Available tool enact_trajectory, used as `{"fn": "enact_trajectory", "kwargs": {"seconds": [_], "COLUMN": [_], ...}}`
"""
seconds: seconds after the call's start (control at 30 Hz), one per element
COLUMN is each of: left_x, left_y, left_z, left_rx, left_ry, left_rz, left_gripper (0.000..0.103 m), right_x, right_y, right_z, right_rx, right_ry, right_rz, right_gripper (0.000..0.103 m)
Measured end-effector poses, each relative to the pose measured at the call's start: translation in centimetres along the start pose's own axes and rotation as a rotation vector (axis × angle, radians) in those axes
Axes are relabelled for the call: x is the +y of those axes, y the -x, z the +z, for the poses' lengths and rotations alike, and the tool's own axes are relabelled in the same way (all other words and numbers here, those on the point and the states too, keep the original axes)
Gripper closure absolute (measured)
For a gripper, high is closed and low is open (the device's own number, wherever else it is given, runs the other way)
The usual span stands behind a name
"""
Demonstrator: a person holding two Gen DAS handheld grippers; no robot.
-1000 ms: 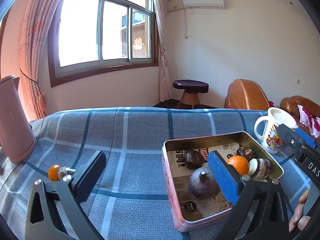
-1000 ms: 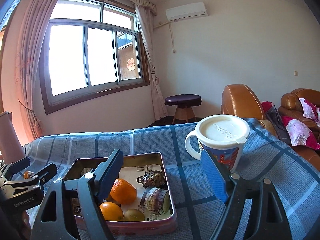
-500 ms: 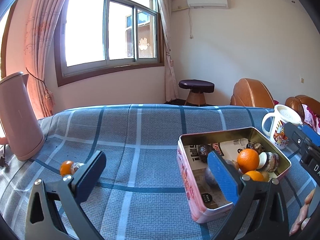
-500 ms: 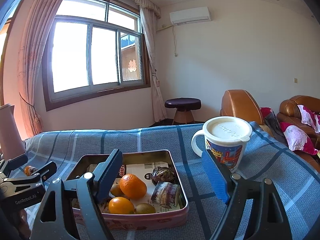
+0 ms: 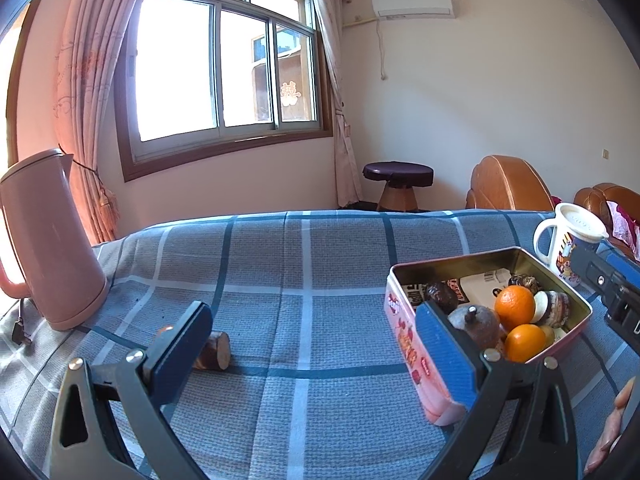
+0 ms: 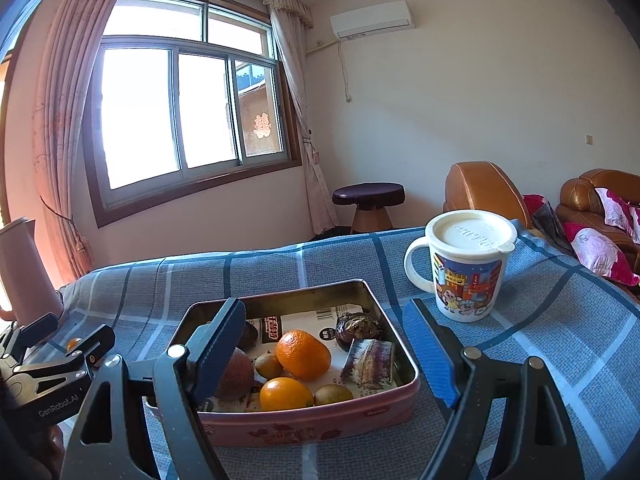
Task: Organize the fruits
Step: 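Withdraw both open tools from the tin toward the remaining fruits, then move both open tools toward the small orange and brown cylindrical cut piece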
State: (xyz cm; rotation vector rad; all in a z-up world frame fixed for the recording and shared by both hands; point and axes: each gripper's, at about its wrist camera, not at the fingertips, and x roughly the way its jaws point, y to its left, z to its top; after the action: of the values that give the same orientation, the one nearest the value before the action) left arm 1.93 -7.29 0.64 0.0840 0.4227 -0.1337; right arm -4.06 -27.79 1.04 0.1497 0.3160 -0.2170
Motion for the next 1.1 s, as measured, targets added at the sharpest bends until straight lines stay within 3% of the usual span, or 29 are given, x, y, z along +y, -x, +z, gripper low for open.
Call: {"fn": "enact_trajectory", "kwargs": {"seconds": [1.1], "left_x": [13.3], "left_y": [-2.0], "left_z": [-0.3], "left_rx": [0.024], "left_ry": [0.092], "left_rz": [0.086], "left_gripper": [0.0], "right_x": [15.5], "right_y": [-1.9], "right_z": [-1.9], "right_rx": [0.056], "right_ry": [0.05], "right_rz": [0.167], "right_gripper": [0.021]}}
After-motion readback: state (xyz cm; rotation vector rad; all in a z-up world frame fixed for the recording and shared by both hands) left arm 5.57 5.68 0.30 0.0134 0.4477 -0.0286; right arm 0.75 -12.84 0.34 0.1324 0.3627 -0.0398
